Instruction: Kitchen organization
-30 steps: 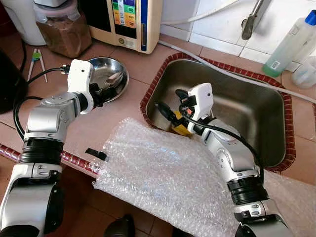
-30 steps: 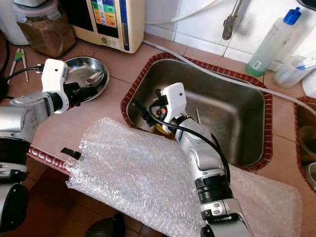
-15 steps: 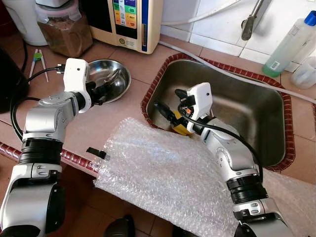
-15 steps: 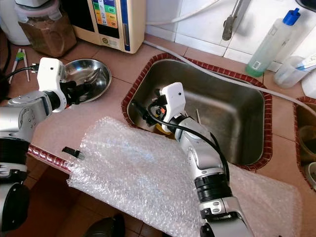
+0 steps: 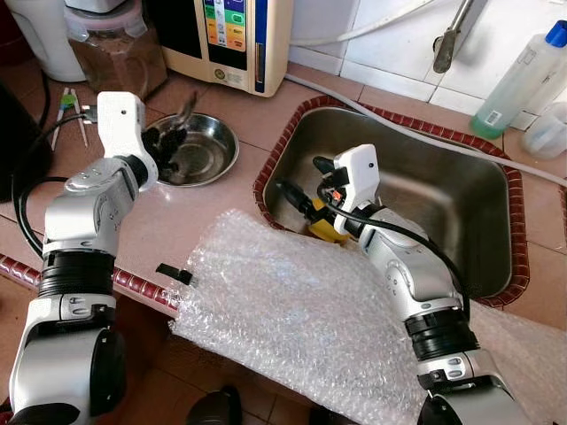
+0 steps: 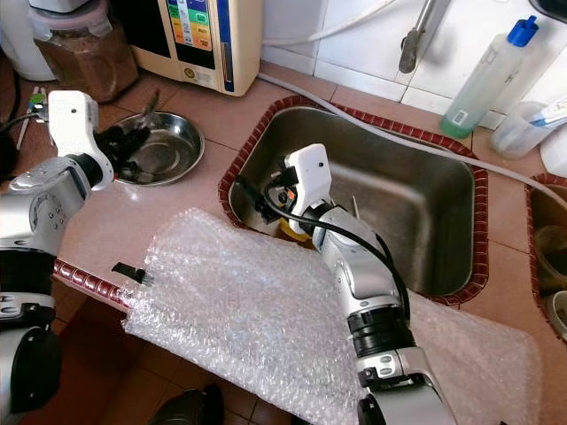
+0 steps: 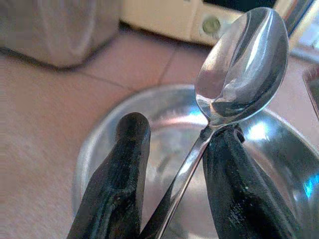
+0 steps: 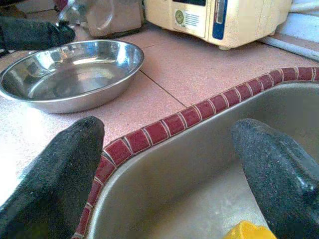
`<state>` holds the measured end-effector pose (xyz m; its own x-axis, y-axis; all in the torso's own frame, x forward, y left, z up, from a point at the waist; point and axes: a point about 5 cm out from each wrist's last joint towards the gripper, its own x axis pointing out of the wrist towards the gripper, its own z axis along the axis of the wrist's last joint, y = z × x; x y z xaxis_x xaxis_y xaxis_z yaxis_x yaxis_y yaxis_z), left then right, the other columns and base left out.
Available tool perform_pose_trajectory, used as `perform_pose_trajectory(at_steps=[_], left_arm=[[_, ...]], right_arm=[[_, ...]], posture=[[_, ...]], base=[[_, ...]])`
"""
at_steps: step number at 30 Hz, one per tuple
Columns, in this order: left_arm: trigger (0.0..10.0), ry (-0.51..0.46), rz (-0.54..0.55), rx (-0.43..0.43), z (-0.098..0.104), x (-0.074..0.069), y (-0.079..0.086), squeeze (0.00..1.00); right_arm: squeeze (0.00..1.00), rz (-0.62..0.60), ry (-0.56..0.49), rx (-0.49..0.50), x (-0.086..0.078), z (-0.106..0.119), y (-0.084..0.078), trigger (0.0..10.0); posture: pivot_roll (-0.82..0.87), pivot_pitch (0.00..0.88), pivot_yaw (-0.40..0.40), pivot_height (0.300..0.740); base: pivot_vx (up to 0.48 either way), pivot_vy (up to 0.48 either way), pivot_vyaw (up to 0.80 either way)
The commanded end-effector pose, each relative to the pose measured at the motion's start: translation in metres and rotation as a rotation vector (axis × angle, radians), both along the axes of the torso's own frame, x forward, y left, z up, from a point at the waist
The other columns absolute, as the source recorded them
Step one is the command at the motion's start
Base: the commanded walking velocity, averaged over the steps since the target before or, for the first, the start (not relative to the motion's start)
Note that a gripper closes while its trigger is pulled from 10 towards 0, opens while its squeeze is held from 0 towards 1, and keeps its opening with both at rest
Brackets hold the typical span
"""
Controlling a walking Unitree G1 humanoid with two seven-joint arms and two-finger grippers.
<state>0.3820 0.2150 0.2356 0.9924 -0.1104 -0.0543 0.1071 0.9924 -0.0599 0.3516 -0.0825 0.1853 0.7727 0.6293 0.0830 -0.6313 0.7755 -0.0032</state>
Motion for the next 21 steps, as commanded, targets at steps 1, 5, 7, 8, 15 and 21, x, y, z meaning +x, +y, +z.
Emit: perform_pose_trajectory(at_steps=[1,5,7,8,15,21], left_arm=[[0.0,-0.076,0.012,0.001,0.013,0.000,-0.003,0.00],[0.0,-0.141,0.011,0.018,0.020,-0.002,-0.008,0.00],[0.0,-0.191,-0.014,0.049,0.024,-0.003,-0.015,0.00],[0.0,-0.215,-0.041,0.062,0.025,-0.005,-0.020,0.00],[0.0,-0.277,-0.228,0.047,0.015,-0.014,-0.077,0.00],[0.0,-0.277,-0.331,0.046,0.004,-0.023,-0.108,0.00]], right_arm=[[0.00,-0.019,-0.006,-0.008,0.002,0.001,-0.002,10.0],[0.00,-0.053,-0.019,-0.001,0.005,0.003,-0.005,10.0],[0.00,-0.084,-0.028,0.021,0.008,0.007,-0.007,10.0],[0.00,-0.096,-0.027,0.043,0.009,0.009,-0.008,10.0],[0.00,-0.126,-0.023,0.247,0.016,0.029,-0.013,10.0],[0.00,-0.137,0.011,0.443,0.020,0.042,-0.019,10.0]], posture=[[0.05,0.177,-0.064,0.740],[0.05,0.176,-0.066,0.740],[0.05,0.175,-0.066,0.740],[0.05,0.175,-0.066,0.740],[0.05,0.168,-0.063,0.740],[0.05,0.163,-0.058,0.740]], base=[[0.000,0.000,0.00],[0.000,0.000,0.00],[0.000,0.000,0.00],[0.000,0.000,0.00],[0.000,0.000,0.00],[0.000,0.000,0.00]])
